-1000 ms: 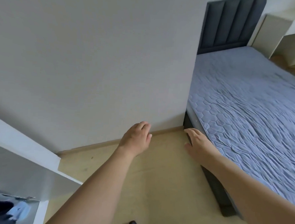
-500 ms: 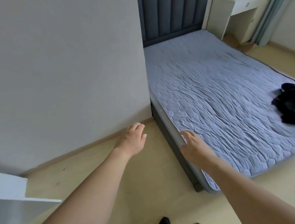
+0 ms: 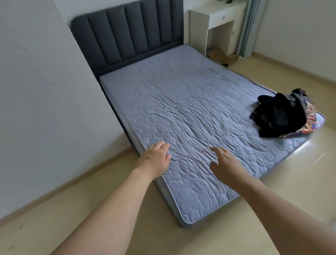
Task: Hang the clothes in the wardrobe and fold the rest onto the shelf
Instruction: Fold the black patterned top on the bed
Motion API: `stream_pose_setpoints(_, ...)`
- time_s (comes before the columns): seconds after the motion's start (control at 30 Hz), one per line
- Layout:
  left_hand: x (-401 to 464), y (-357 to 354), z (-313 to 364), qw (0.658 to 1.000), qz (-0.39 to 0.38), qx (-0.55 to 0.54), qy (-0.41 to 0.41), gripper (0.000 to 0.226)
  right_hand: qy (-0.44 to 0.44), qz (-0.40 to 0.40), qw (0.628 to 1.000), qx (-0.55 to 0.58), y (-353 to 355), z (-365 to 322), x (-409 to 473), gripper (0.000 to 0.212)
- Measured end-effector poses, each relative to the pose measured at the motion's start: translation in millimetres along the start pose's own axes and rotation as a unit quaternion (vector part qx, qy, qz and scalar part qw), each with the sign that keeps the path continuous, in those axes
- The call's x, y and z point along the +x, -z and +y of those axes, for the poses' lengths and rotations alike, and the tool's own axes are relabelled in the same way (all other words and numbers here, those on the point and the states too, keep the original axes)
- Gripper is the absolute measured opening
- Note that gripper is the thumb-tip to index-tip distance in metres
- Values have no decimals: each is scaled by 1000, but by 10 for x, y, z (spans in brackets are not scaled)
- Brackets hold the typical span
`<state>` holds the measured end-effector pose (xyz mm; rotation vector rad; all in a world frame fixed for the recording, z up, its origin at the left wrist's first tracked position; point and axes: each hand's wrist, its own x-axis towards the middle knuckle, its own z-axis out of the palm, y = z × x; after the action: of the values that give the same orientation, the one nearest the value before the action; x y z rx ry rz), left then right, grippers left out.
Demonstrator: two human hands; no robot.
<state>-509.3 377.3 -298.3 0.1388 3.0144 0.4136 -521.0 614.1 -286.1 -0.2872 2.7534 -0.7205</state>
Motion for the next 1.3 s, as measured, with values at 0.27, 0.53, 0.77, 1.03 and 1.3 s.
stream_pose_setpoints(0.27, 745, -169, 1472, 999, -18, 3, -39, 44, -34, 17, 999, 24, 845, 1321, -11, 52)
stream_pose_setpoints(0.53, 1781, -482, 2127, 999, -49, -15, -9, 40, -48, 14, 998, 34, 1440, 2343, 654, 52)
stream_pose_setpoints(0.77, 3150, -884, 2655, 996, -72, -51, 27, 40, -61, -11, 998, -2, 2057, 3207, 1718, 52)
stream_pose_setpoints(1.03, 4573, -909, 3507, 995, -77, -70, 11, 40, -97, -14, 995, -7, 2922, 4104, 2657, 53)
stream_pose_setpoints(1.3, 5729, -1284, 4414, 992, -107, -69, 27, 38, -118, -39, 992, -1, 3595, 5443, 3560, 55)
